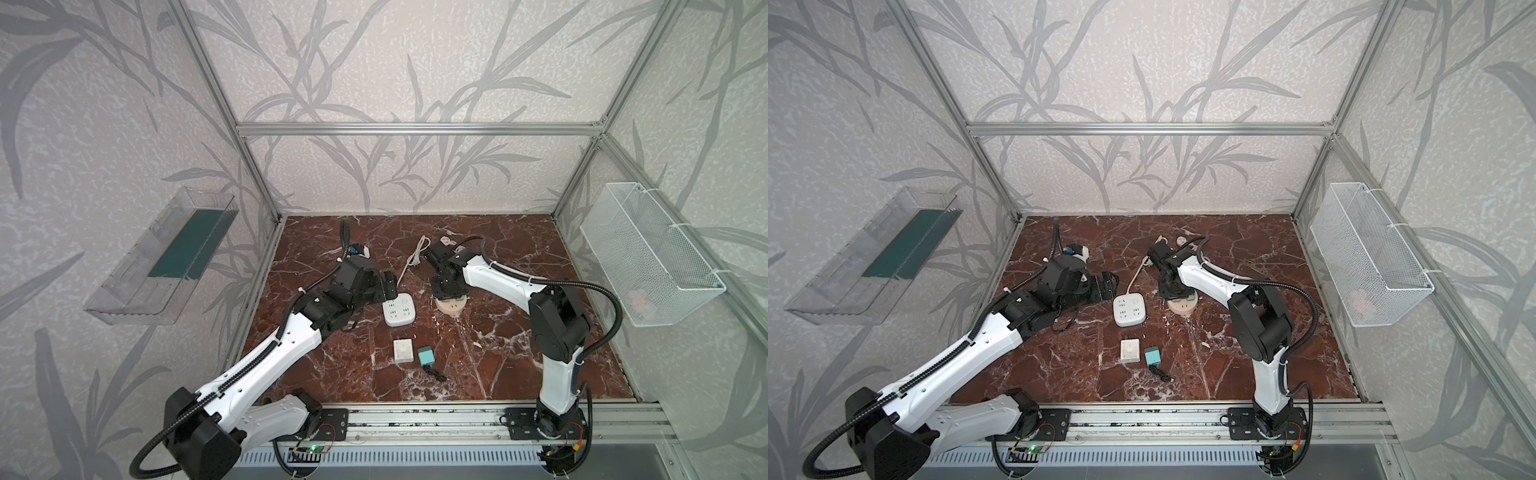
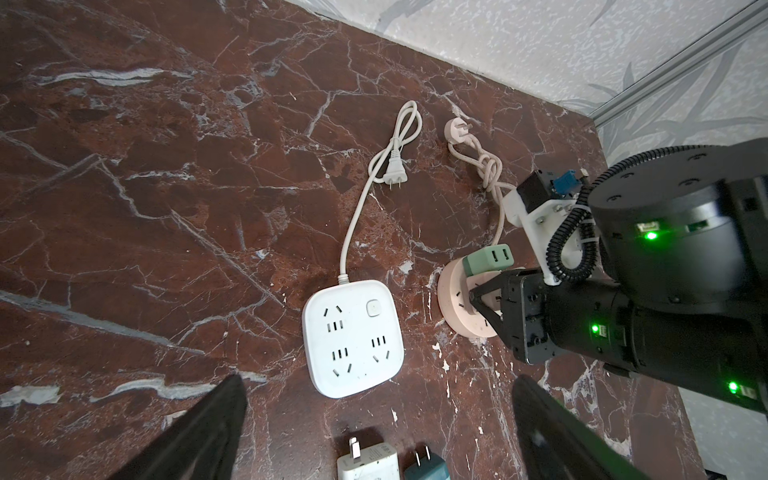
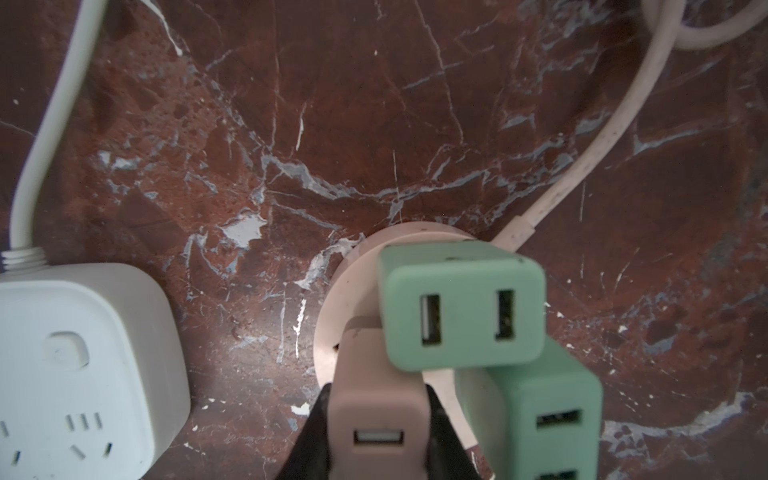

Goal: Insert the plug
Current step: 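Lower and press the pink adapter into a free socket beside the mint adapters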

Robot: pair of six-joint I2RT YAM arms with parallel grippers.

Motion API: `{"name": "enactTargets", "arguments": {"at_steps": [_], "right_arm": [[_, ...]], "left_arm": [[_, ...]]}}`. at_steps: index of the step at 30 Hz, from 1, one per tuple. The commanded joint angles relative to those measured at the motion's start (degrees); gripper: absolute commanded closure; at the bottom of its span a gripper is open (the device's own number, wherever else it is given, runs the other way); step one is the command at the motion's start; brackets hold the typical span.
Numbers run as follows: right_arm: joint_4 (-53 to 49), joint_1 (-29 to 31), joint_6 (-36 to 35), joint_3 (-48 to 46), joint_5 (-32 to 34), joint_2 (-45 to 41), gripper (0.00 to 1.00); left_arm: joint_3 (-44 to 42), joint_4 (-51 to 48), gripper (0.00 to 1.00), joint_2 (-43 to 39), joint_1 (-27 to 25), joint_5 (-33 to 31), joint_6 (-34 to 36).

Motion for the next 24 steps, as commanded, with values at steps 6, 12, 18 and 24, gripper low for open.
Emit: {"name": "enactTargets", "arguments": {"at_steps": [6, 12, 18, 24], "right_arm": [[-4.95, -0.58, -0.28, -1.07, 0.37, 1.91, 1.0], [-5.64, -1.22, -2.9, -4.71, -3.38, -1.88, 1.0], [-8.42, -1.41, -4.37, -6.72, -3.55, -5.21, 1.0], [-10.29, -1.84, -5.33, -7.7, -4.71, -6.58, 1.0]], "left_arm": [[-0.25, 0.69, 0.03, 1.08, 0.33, 0.45, -0.55], [-1.16, 1.64, 0.03, 1.28, 0.36, 0.86, -0.62], [-2.56, 3.15, 0.03, 1.61, 0.33, 1.58, -1.07], [-3.1, 3.52, 0.03, 1.78, 0.38, 1.66, -0.9]]}}
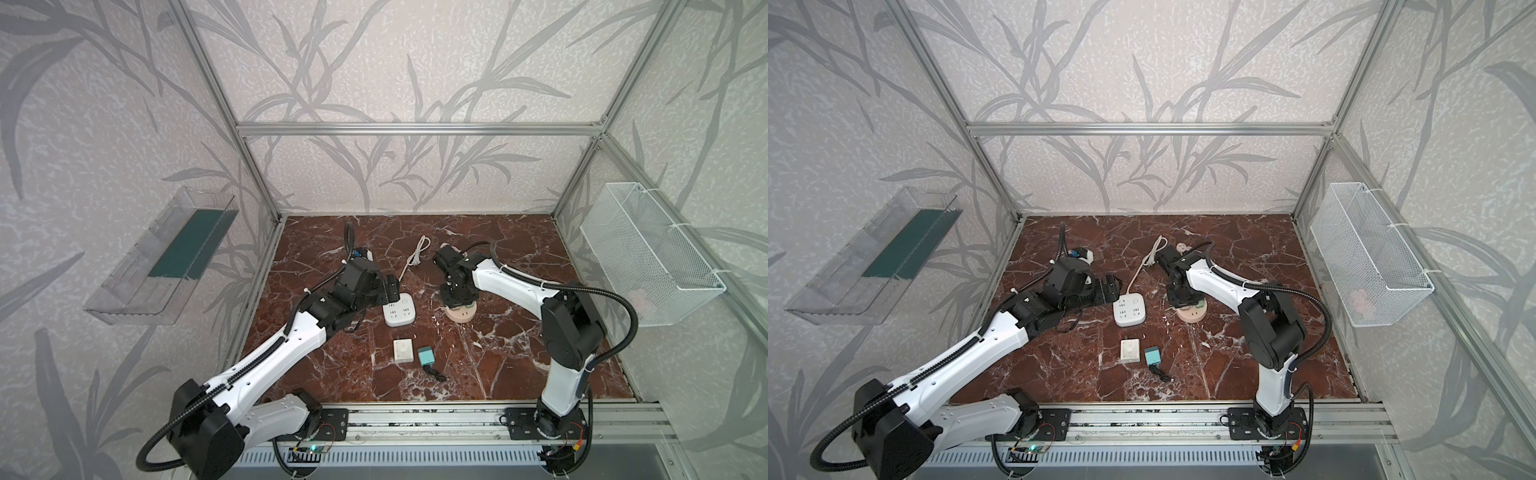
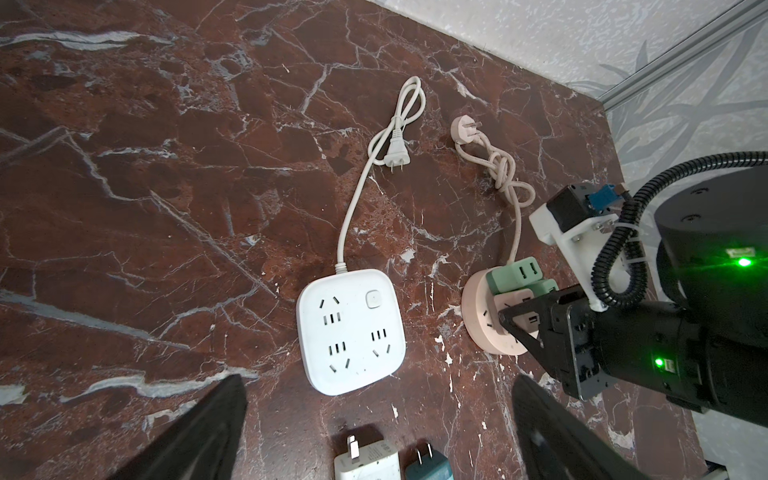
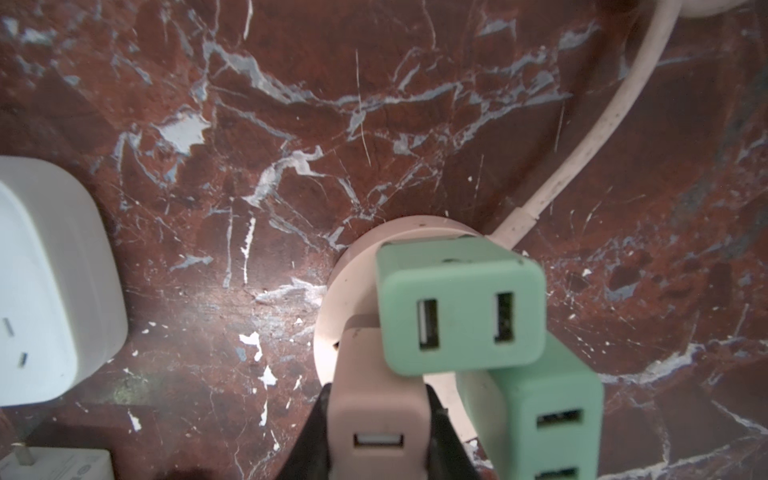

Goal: Insert the plug
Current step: 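Lower and press the pink adapter into a free socket beside the mint adapters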

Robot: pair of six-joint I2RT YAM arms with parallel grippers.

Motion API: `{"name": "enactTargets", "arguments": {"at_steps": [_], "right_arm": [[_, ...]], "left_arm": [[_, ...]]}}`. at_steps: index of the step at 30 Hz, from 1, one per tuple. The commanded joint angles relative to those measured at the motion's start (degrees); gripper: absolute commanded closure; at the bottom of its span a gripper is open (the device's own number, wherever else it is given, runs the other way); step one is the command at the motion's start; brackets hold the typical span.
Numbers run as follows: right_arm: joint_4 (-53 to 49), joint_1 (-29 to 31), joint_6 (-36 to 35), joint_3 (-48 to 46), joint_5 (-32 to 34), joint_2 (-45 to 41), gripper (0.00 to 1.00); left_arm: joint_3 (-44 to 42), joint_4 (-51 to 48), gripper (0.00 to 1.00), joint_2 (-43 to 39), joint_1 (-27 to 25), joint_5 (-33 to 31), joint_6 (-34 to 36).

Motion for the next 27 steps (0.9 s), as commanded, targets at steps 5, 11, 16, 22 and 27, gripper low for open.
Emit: {"name": "enactTargets", "arguments": {"at_steps": [5, 11, 16, 22, 27], "right_arm": [[-5.55, -1.95, -1.34, -3.85, -3.82, -1.93, 1.0], [-3.27, -4.52, -2.02, -7.43, -6.62, -1.26, 1.0], [-3.45, -5.24, -2.74, -7.8, -7.06, 0.99, 1.0], [-3.89, -5.5, -3.19, -7.71, -7.17, 3.48, 1.0], [-5.23, -5.57, -3.64, -6.51, -7.88, 8.18, 1.0]], "left_arm": [[-1.01, 1.21, 0.04, 0.4, 0.33, 0.21, 0.09], [-1.75, 2.4, 0.04, 1.03, 0.5, 0.83, -0.35], [-1.87, 2.71, 0.03, 1.35, 0.47, 0.94, -0.36], [-2.1, 3.0, 0.03, 1.66, 0.54, 1.11, -0.33], [-2.32, 3.43, 0.04, 2.4, 0.53, 1.88, -0.27]]}}
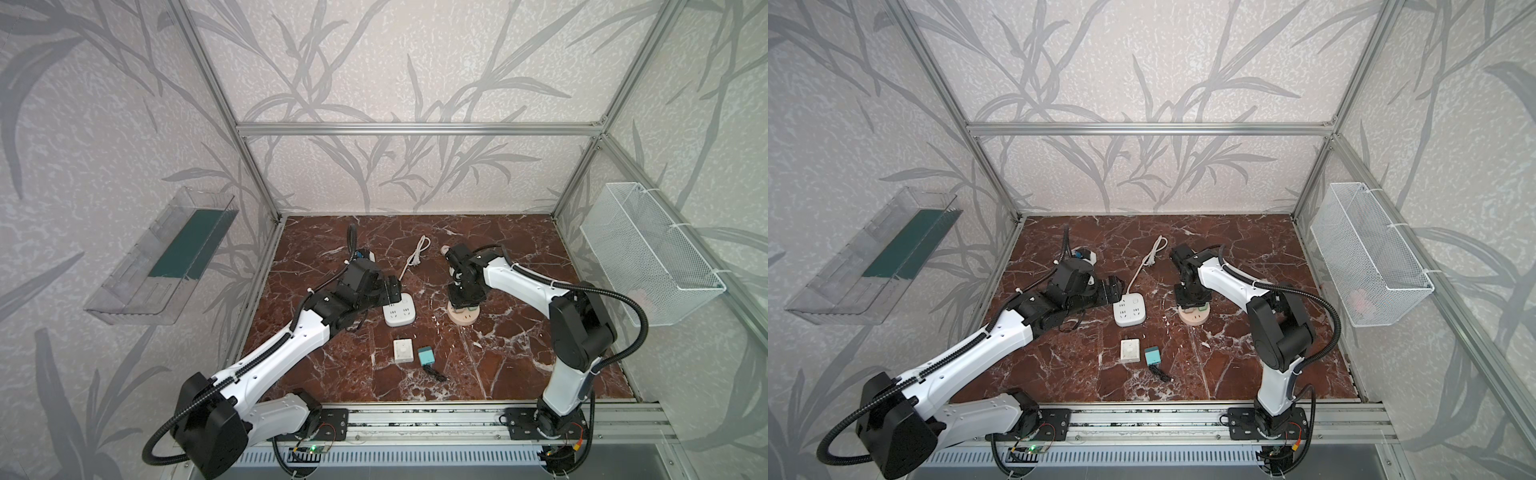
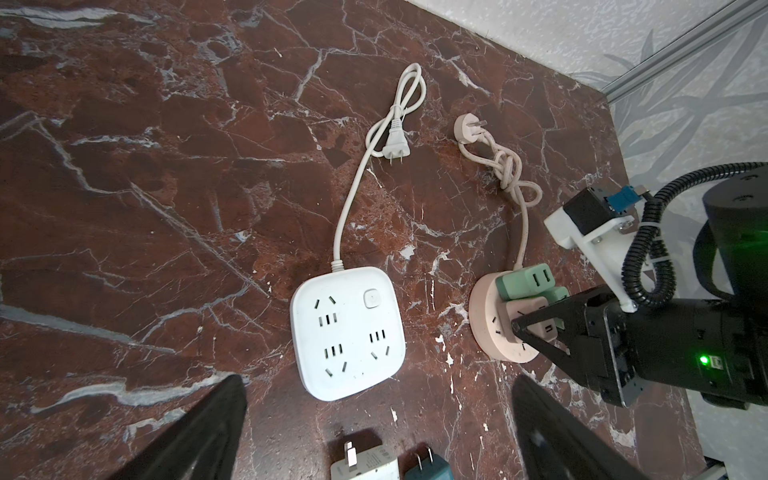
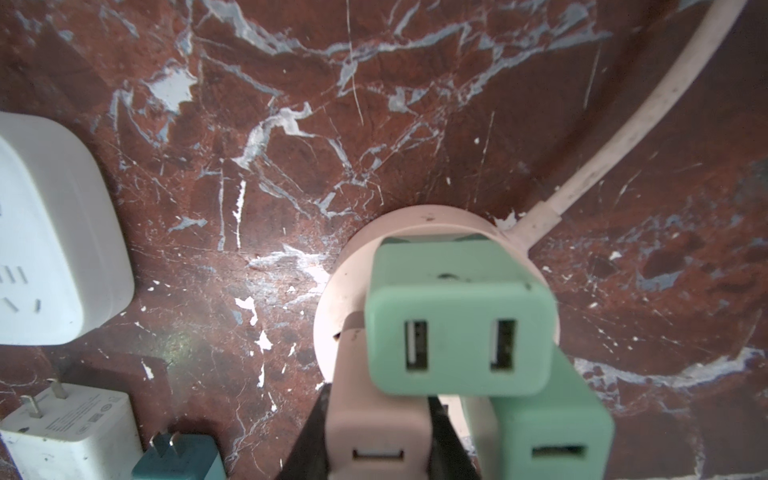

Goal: Insert the plug
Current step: 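Lower and press the pink adapter into a free socket beside the mint adapters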

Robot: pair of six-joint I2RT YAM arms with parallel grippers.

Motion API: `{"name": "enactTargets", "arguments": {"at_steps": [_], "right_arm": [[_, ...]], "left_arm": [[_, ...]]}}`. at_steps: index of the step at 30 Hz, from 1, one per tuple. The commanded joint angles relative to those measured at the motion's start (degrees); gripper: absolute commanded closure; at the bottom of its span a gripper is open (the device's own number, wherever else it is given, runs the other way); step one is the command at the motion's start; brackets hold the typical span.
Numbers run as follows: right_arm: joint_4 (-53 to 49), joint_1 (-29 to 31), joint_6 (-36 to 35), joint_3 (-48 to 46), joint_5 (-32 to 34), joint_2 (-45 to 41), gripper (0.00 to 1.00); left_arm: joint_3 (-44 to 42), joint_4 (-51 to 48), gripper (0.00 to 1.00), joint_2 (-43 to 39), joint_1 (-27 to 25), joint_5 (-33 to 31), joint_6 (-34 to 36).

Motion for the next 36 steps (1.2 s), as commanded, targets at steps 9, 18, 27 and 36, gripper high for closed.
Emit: {"name": "enactTargets", "arguments": {"at_steps": [9, 18, 27, 36], "right_arm": [[-5.45, -0.56, -0.29, -3.89, 0.02, 14.83, 1.0], [-6.45, -0.7, -0.59, -0.07, -1.18, 19.99, 1.0], [-5.77, -0.86, 0.06, 2.55, -0.91, 25.51, 1.0], [-4.03, -1.34, 0.9, -0.02, -1.65, 21.35, 1.0]], "left_arm": [[-3.33, 3.46, 0.03, 1.13, 0.31, 1.4, -0.77], [-2.71, 3.22, 0.03, 2.03, 0.53, 2.39, -0.13], [-3.42, 2.78, 0.03, 1.01, 0.55, 2.49, -0.77], [-1.49, 0.57, 0.03, 0.85, 0.58, 2.49, 0.24]]}}
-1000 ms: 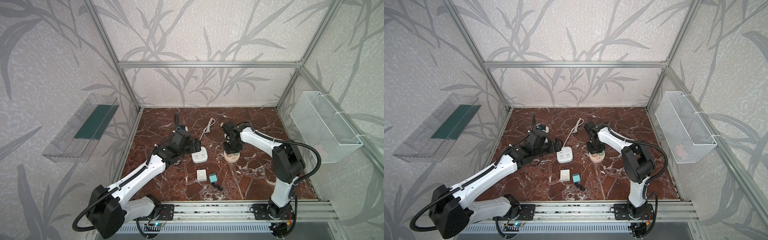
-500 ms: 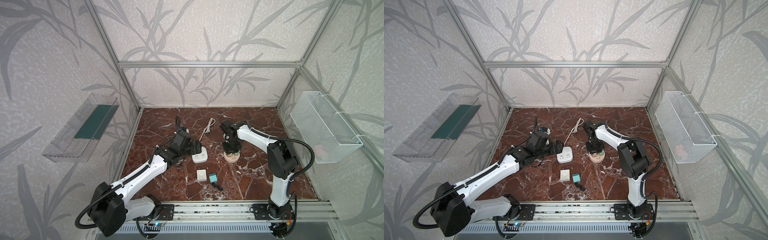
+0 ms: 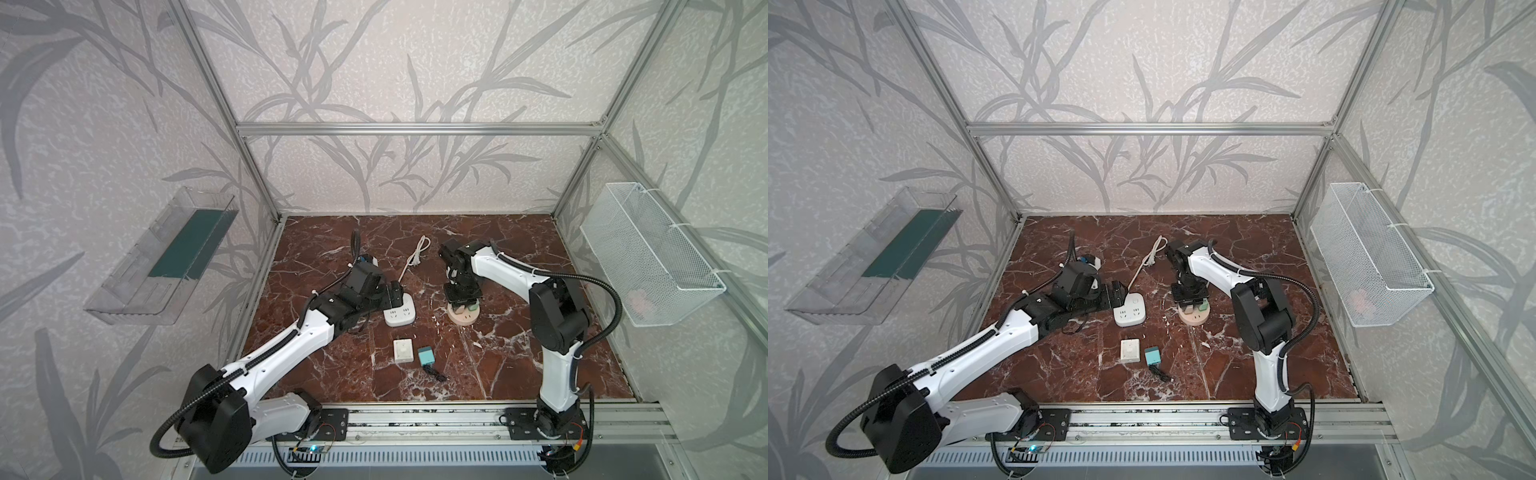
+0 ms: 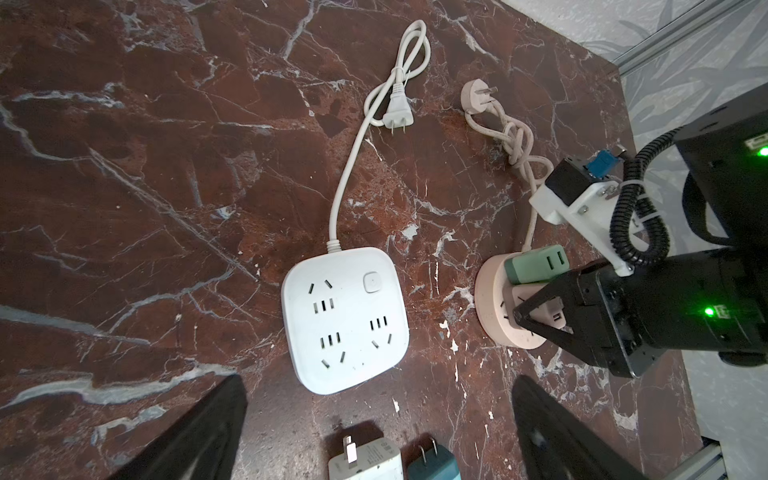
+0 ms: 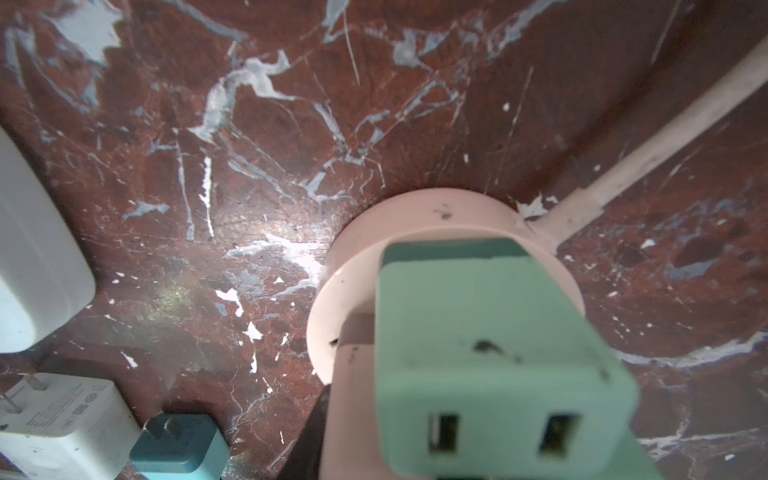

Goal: Insert the plug
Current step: 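Lower and press the pink adapter into a free socket beside the mint adapters, then open right gripper and lift it off the seated pink adapter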

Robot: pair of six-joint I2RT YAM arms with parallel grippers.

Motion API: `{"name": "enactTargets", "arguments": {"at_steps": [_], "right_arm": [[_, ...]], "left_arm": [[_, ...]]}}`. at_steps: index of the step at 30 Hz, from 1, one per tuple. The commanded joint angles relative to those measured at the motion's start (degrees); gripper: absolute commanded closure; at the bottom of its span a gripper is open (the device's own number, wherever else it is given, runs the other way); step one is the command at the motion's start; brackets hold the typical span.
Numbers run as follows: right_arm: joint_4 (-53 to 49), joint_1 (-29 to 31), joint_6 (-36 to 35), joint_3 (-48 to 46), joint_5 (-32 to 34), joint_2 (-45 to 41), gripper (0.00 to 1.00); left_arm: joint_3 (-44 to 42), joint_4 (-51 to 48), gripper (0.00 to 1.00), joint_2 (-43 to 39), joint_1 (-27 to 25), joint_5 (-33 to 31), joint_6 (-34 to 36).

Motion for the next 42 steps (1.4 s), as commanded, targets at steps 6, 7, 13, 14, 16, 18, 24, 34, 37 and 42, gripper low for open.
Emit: {"name": "enactTargets", "arguments": {"at_steps": [6, 7, 13, 14, 16, 18, 24, 34, 37, 42], "right_arm": [[4.13, -0.89, 1.33, -8.3, 0.1, 7.56, 1.0], [3.82, -0.96, 1.33, -8.24, 0.02, 6.51, 0.96], [2.63, -0.9, 2.1, -7.97, -0.69, -0.25, 0.68], [2.31, -0.93, 2.12, -7.77, -0.69, -1.05, 0.65], [1.87, -0.89, 2.21, -7.33, -0.87, -2.85, 0.61], [1.23, -0.87, 2.21, -7.07, -0.87, -4.19, 0.58], [-0.2, -0.54, 2.8, -6.47, -1.16, -8.53, 0.51], [-4.28, 0.06, 3.27, -5.46, -1.52, -20.43, 0.5], [-3.83, -0.03, 2.7, -5.66, 0.32, -22.92, 0.54], [-1.25, -1.46, 1.13, -6.25, 1.86, -22.54, 0.78]], "left_arm": [[2.22, -3.48, 0.03, -2.29, 0.25, -1.45, 1.11], [2.28, -3.76, 0.03, -2.72, 0.22, -1.67, 1.2], [3.11, -5.19, 0.03, -4.29, 0.23, -3.3, 1.82], [3.32, -5.51, 0.03, -4.36, 0.22, -3.39, 1.95], [3.78, -5.92, 0.03, -4.56, 0.18, -3.48, 2.02], [3.94, -5.92, 0.03, -4.63, 0.21, -3.55, 2.17], [4.36, -6.02, 0.03, -4.85, 0.2, -3.48, 2.17], [4.34, -6.55, 0.03, -5.22, 0.16, -3.6, 2.65], [4.04, -6.6, 0.03, -5.04, 0.25, -3.74, 2.79], [3.96, -6.72, 0.03, -4.73, 0.15, -3.28, 2.53]]}}
